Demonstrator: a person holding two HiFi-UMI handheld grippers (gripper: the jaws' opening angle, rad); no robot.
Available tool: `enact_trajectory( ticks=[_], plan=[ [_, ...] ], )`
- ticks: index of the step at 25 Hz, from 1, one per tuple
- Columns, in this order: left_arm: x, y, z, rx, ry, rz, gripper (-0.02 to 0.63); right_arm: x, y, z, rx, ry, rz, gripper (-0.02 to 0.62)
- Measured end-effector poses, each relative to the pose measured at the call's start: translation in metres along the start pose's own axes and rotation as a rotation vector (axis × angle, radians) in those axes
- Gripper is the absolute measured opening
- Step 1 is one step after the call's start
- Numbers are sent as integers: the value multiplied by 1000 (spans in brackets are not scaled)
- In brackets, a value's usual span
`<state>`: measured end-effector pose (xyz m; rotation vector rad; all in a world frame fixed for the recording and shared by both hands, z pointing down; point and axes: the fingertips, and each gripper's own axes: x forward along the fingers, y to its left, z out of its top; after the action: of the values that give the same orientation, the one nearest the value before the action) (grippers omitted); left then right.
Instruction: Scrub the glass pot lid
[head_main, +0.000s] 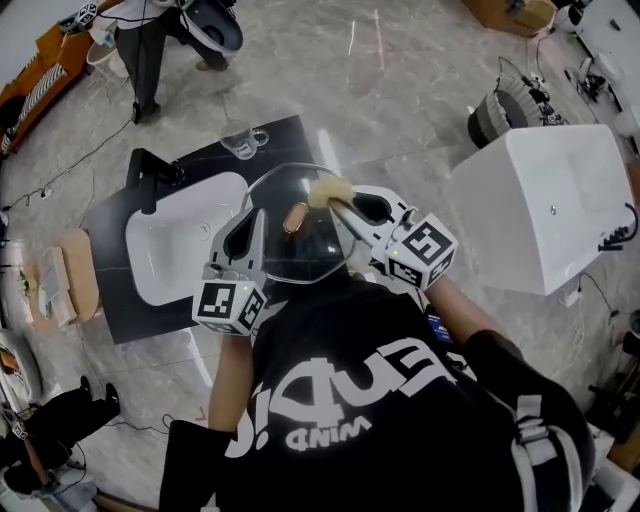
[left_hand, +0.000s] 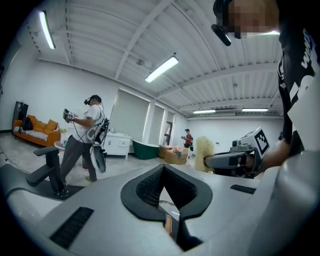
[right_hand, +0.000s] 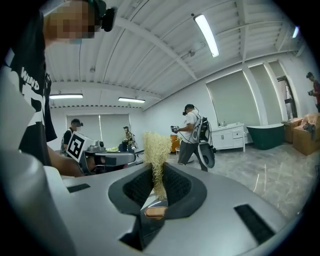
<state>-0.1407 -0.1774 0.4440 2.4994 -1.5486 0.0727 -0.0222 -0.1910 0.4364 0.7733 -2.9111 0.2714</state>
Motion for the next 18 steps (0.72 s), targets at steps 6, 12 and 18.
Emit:
enact_trajectory(
  ticks=[6,12,18],
  plan=[
    [2,0,1,2,9,-19,12,0,1,2,-27,14,22,46],
    [0,-5,2,4,8,-28,12,-5,5,2,-28,25,32,46],
    [-4,-9,-3,3,12,-32,12,-4,8,4,-16,0,16,46]
  ],
)
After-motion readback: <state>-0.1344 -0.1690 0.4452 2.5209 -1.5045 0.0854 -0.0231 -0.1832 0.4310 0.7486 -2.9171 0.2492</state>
